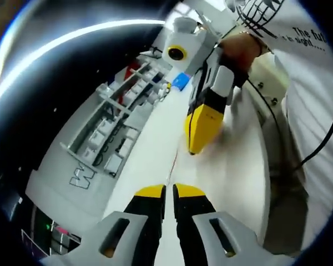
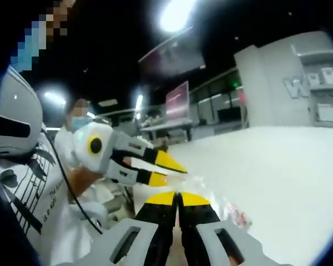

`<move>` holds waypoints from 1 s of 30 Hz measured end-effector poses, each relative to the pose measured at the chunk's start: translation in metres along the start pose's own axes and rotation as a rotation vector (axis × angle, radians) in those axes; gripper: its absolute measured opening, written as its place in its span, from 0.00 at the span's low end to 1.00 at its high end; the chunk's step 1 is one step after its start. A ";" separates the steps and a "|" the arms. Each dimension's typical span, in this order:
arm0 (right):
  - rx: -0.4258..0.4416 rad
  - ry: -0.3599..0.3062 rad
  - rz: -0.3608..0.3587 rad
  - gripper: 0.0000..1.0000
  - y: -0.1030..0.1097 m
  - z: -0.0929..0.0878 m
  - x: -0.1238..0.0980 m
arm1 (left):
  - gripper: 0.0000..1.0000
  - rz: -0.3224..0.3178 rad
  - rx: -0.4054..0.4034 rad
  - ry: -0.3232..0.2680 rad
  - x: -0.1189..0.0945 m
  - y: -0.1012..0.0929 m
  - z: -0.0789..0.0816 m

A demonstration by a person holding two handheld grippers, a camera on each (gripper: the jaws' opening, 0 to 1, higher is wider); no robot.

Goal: Open the resealable bag by pulling the two sides of the seal apart until the entire bag opening is separated and visibly accessible.

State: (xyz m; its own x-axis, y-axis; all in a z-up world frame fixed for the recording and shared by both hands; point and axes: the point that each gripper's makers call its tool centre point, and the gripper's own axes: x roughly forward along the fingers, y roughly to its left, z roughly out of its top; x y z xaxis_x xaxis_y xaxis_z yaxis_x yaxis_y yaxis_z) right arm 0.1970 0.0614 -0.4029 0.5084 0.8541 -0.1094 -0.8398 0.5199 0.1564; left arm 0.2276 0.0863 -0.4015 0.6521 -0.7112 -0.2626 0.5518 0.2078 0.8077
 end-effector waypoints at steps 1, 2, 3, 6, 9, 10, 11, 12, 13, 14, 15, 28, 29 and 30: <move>0.002 -0.001 -0.002 0.00 -0.001 0.000 -0.001 | 0.06 -0.001 -0.001 0.000 -0.001 -0.001 0.000; 0.003 -0.002 -0.003 0.00 -0.001 0.000 -0.001 | 0.06 -0.001 -0.001 -0.001 -0.001 -0.002 0.001; 0.003 -0.002 -0.003 0.00 -0.001 0.000 -0.002 | 0.06 -0.002 -0.001 -0.004 -0.002 -0.002 0.001; 0.003 -0.002 -0.004 0.00 -0.001 -0.001 -0.002 | 0.06 0.001 0.002 -0.011 -0.005 -0.004 0.004; 0.003 -0.003 -0.005 0.00 -0.001 -0.002 -0.003 | 0.05 -0.003 0.006 -0.019 -0.006 -0.006 0.007; 0.003 -0.002 -0.004 0.00 0.000 -0.002 -0.003 | 0.05 -0.006 0.007 -0.023 -0.007 -0.007 0.008; 0.003 -0.002 -0.005 0.00 0.000 -0.002 -0.003 | 0.04 -0.009 0.009 -0.027 -0.007 -0.008 0.009; 0.004 -0.003 -0.007 0.00 0.000 -0.002 -0.004 | 0.04 -0.011 0.010 -0.030 -0.007 -0.008 0.010; 0.007 -0.005 -0.010 0.00 0.000 -0.002 -0.005 | 0.03 -0.010 0.009 -0.031 -0.007 -0.008 0.010; 0.008 -0.006 -0.014 0.00 -0.001 -0.002 -0.005 | 0.02 -0.006 0.008 -0.031 -0.008 -0.008 0.011; 0.008 -0.008 -0.017 0.00 -0.001 -0.002 -0.006 | 0.01 -0.002 0.005 -0.033 -0.009 -0.007 0.011; -0.021 0.020 0.013 0.04 0.010 -0.008 -0.007 | 0.01 -0.013 -0.001 -0.044 -0.010 -0.011 0.013; -0.020 0.026 0.020 0.08 0.011 -0.009 -0.006 | 0.01 -0.012 -0.002 -0.046 -0.010 -0.011 0.013; -0.018 0.030 0.027 0.10 0.013 -0.009 -0.006 | 0.01 -0.009 0.000 -0.049 -0.010 -0.011 0.014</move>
State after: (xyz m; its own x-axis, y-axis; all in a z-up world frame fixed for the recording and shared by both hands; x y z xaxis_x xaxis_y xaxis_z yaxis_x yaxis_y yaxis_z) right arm 0.1811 0.0631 -0.4094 0.4795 0.8671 -0.1349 -0.8567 0.4958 0.1425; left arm 0.2079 0.0824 -0.4001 0.6211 -0.7449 -0.2437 0.5577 0.2015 0.8052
